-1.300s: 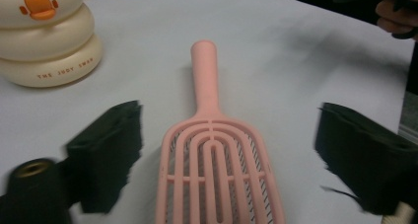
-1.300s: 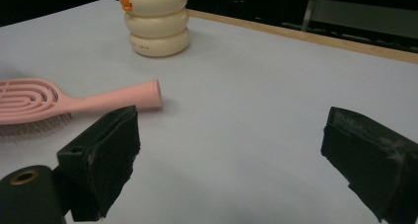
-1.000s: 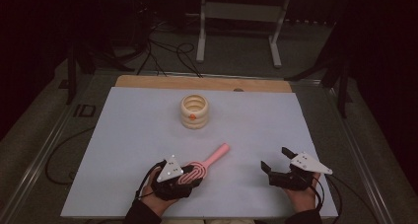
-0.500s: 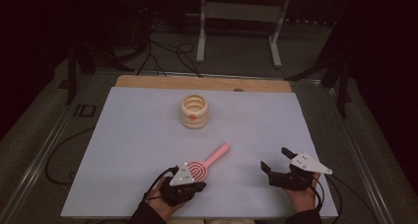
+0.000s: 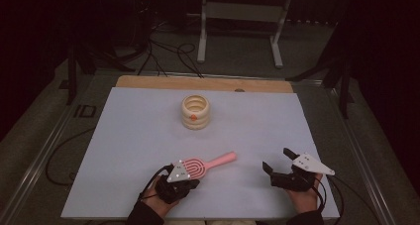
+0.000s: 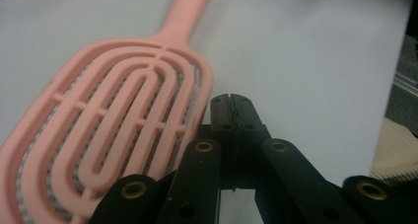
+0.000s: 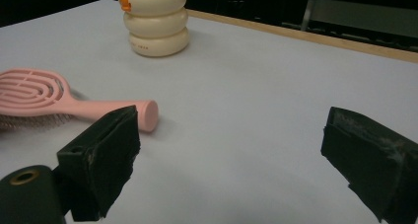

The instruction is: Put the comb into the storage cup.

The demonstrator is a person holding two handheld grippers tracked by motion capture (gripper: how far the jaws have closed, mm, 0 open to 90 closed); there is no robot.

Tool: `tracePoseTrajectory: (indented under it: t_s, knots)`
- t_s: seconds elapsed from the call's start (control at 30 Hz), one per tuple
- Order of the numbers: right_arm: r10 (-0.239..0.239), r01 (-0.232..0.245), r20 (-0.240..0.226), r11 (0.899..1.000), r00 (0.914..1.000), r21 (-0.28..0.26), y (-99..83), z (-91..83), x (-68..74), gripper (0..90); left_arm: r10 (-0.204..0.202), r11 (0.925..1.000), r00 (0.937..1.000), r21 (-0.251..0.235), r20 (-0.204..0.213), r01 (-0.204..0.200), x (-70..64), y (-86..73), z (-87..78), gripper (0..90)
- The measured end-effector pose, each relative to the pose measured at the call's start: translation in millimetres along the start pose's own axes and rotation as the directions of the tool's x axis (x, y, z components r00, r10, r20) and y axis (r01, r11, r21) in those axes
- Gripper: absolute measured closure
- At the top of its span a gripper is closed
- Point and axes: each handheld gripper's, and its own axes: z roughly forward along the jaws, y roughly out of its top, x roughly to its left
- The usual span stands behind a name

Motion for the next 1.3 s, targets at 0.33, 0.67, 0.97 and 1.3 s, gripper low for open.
tracePoseTrajectory:
  t_s: [0.33, 0.67, 0.97, 1.3]
  knots:
    - [0.001, -0.001, 0.001, 1.000, 1.0000, 0.005, -0.3, 0.4, 0.3, 7.5, -0.049, 0.9987, 0.9975, -0.016, -0.052, 0.048, 17.2, -0.9, -4.0, 90.0]
    - [-0.004, 0.004, 0.008, 1.000, 1.0000, 0.012, -1.2, 1.2, 0.2, 7.6, -0.135, 0.9906, 0.9856, -0.034, -0.101, 0.133, 39.6, 1.3, -7.7, 90.0]
    - [0.003, -0.003, 0.011, 1.000, 0.9999, 0.011, -1.3, 0.5, -0.9, 7.5, -0.211, 0.9775, 0.9659, -0.030, -0.150, 0.209, 67.1, 11.3, 0.6, 90.0]
    - [0.002, -0.002, 0.011, 1.000, 0.9999, 0.008, -1.0, 0.2, -1.9, 7.5, -0.222, 0.9743, 0.9596, -0.001, -0.173, 0.225, 85.7, 37.5, 20.3, 90.0]
